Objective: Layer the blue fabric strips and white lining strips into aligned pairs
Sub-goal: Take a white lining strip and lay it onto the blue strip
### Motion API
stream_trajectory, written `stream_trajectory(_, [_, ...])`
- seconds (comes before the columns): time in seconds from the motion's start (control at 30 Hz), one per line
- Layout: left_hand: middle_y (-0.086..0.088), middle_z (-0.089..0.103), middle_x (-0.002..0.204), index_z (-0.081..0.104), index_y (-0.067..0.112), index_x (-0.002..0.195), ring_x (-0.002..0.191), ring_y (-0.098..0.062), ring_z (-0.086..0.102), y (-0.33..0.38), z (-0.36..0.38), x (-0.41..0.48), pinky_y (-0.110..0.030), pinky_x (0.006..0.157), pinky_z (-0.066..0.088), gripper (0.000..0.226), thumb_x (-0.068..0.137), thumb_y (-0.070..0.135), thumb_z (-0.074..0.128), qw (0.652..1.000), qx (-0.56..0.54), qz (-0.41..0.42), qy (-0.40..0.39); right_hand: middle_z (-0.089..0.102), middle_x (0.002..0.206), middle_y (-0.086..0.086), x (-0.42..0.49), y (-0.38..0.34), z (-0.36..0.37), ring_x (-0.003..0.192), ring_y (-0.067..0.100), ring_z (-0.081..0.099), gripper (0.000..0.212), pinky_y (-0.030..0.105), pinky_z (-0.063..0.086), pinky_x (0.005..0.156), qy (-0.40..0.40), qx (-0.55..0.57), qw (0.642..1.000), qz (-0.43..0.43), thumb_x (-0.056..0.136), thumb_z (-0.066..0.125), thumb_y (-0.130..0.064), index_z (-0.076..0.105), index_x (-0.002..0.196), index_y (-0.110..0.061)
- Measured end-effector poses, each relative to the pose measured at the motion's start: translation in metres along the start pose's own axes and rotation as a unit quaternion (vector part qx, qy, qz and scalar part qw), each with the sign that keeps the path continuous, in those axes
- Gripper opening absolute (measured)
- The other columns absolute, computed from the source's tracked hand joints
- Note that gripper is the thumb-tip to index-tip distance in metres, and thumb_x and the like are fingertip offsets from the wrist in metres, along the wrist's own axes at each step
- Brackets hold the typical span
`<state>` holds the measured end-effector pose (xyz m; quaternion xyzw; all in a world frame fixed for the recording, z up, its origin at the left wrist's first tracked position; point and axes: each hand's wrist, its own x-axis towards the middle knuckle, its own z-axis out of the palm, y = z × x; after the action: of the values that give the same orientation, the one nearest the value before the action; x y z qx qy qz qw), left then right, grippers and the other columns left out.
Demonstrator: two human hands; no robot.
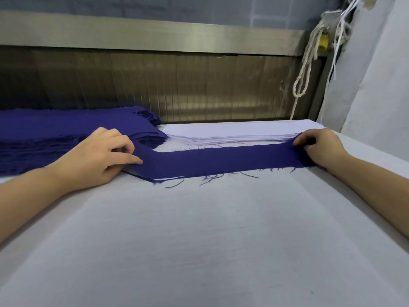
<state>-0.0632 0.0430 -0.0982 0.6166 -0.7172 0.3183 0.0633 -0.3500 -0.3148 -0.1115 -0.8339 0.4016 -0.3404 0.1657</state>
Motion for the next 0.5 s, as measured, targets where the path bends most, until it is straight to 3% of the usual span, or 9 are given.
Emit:
stream_trajectory(0.3, [-0.011, 0.061, 0.081, 0.075, 0.006, 0.092, 0.065, -0.033, 0.056, 0.0030, -0.0045, 0.0034, -0.039, 0.058, 0.042, 0.039, 0.083, 0.015, 0.038, 1.000, 0.018, -0.006, 0.005, 0.058, 0.088, 0.007, -0.0005, -0.0019, -0.0037, 0.082, 0.022, 0.048, 0.043, 0.025, 0.035, 0.072, 0.041, 0.013, 0.999, 0.003, 0.076, 0.033, 0.018, 0.066, 0.082, -0.010])
stream_trajectory(0.5, [-0.008, 0.060, 0.082, 0.075, 0.009, 0.093, 0.075, -0.023, 0.050, 0.0057, -0.0033, 0.0038, -0.038, 0.060, 0.043, 0.037, 0.084, 0.015, 0.039, 1.000, -0.008, 0.000, -0.011, 0.058, 0.089, 0.007, 0.0036, 0.0044, -0.0030, 0.085, 0.022, 0.049, 0.044, 0.026, 0.036, 0.074, 0.020, -0.013, 1.000, 0.019, 0.077, 0.034, 0.017, 0.068, 0.085, -0.010])
